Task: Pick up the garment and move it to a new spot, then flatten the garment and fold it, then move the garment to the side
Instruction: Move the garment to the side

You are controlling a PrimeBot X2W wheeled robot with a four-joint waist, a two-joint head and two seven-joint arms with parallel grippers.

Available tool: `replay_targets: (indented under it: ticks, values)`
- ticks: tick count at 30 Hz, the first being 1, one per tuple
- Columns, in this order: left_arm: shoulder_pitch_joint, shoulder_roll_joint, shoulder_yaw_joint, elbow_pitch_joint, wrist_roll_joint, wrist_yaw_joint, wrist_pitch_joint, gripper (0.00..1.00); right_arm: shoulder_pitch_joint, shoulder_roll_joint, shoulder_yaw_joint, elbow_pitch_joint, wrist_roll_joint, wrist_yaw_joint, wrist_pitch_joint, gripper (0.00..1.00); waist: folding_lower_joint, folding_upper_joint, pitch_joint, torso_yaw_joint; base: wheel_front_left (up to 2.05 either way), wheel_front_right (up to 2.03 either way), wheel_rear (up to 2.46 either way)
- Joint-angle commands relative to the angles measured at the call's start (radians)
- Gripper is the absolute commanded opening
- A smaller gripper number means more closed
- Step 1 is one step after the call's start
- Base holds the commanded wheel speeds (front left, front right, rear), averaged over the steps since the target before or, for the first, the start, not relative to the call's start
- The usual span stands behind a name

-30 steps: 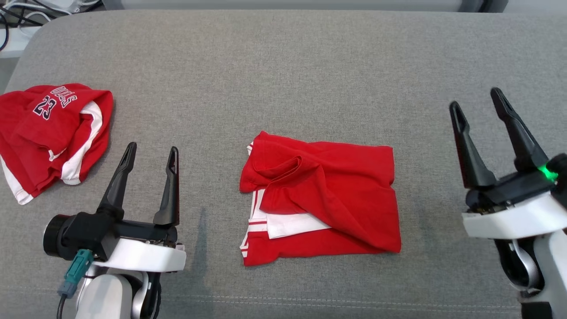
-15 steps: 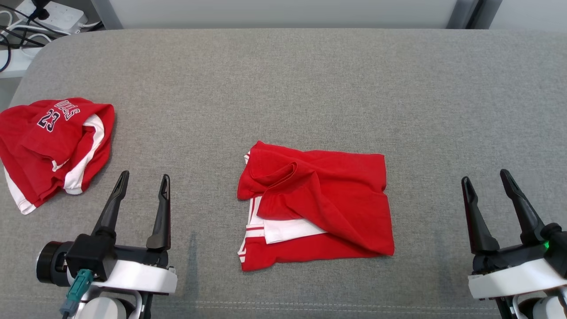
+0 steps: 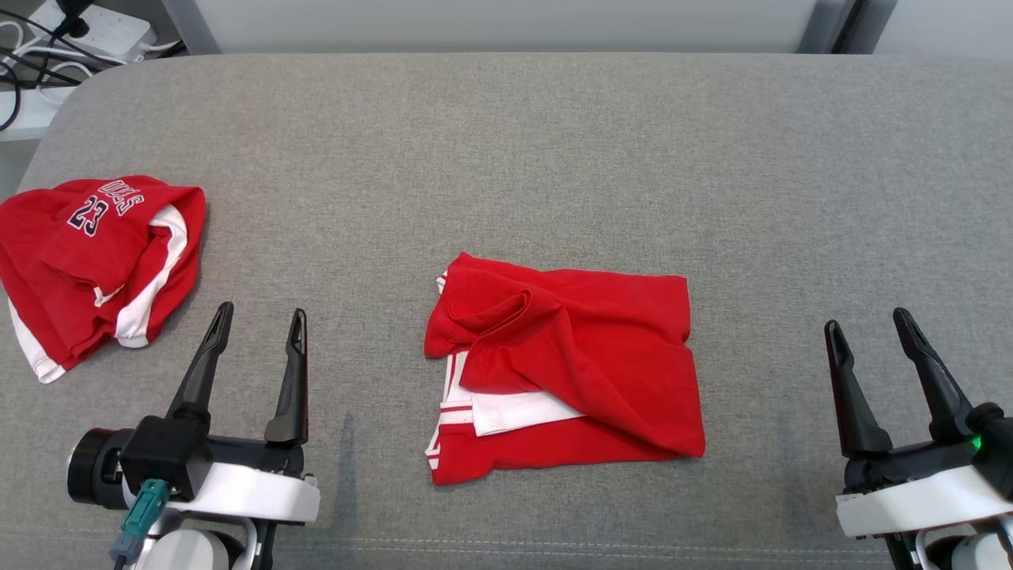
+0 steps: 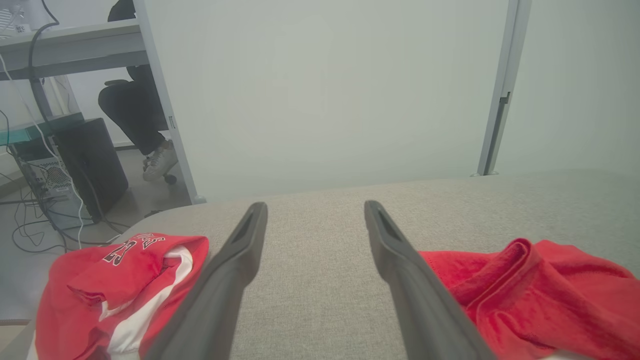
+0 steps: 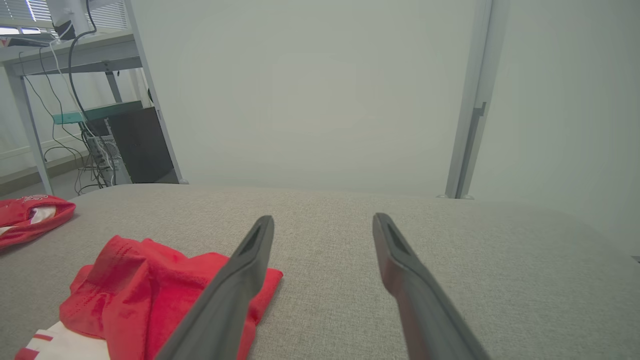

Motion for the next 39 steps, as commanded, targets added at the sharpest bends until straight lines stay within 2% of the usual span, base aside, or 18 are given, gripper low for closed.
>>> replay_targets:
  ticks: [1,5,9,17,23,30,31,32,33,39]
  values:
    - [-0.004,0.016,0.029,-0.031,-0.003,0.013,-0.001,1.00,-0.002,-0.009,0.012,-0.017,0.006,0.001,-0.013,1.00,0.0000,-0.0001,0.000,0.001,0.00,0.00,0.00]
    - [-0.005,0.016,0.023,-0.036,-0.004,0.017,0.003,1.00,-0.009,-0.005,0.003,0.014,0.030,0.001,-0.013,1.00,0.0000,-0.0001,0.004,0.008,0.00,0.00,0.00]
    - [-0.010,0.015,0.013,-0.039,-0.007,0.017,0.005,1.00,-0.035,-0.005,-0.011,0.095,0.049,0.001,-0.013,1.00,0.0000,-0.0001,0.013,0.028,0.00,0.00,0.00]
    - [-0.014,0.004,-0.012,-0.032,-0.020,0.023,0.000,1.00,-0.160,-0.046,0.154,0.311,0.148,0.001,0.028,1.00,0.0000,-0.0001,0.036,0.101,0.00,0.00,0.00]
    - [-0.018,-0.002,-0.023,-0.019,-0.030,0.029,-0.006,1.00,-0.236,-0.050,0.230,0.440,0.254,0.001,0.091,1.00,0.0000,-0.0001,0.048,0.145,0.00,0.00,0.00]
    - [-0.024,-0.006,-0.023,-0.008,-0.037,0.037,-0.010,1.00,-0.275,-0.052,0.317,0.501,0.404,0.001,0.211,1.00,0.0000,-0.0001,0.055,0.162,0.00,0.00,0.00]
    - [-0.024,-0.006,-0.023,-0.007,-0.037,0.038,-0.010,1.00,-0.278,-0.055,0.330,0.498,0.419,0.001,0.224,0.76,0.0000,-0.0001,0.055,0.162,0.00,0.00,0.00]
    - [-0.024,-0.006,-0.022,-0.007,-0.038,0.039,-0.010,1.00,-0.281,-0.058,0.338,0.494,0.433,0.001,0.228,0.09,0.0000,-0.0001,0.055,0.161,0.00,0.00,0.00]
    - [-0.023,-0.006,-0.022,-0.006,-0.038,0.040,-0.011,1.00,-0.284,-0.064,0.348,0.488,0.441,0.001,0.234,0.00,0.0000,-0.0001,0.056,0.159,0.00,0.00,0.00]
    - [-0.026,-0.003,-0.019,-0.013,-0.037,0.042,-0.011,1.00,-0.309,-0.119,0.355,0.393,0.394,0.001,0.151,0.00,0.0000,-0.0001,0.060,0.127,0.00,0.00,0.00]
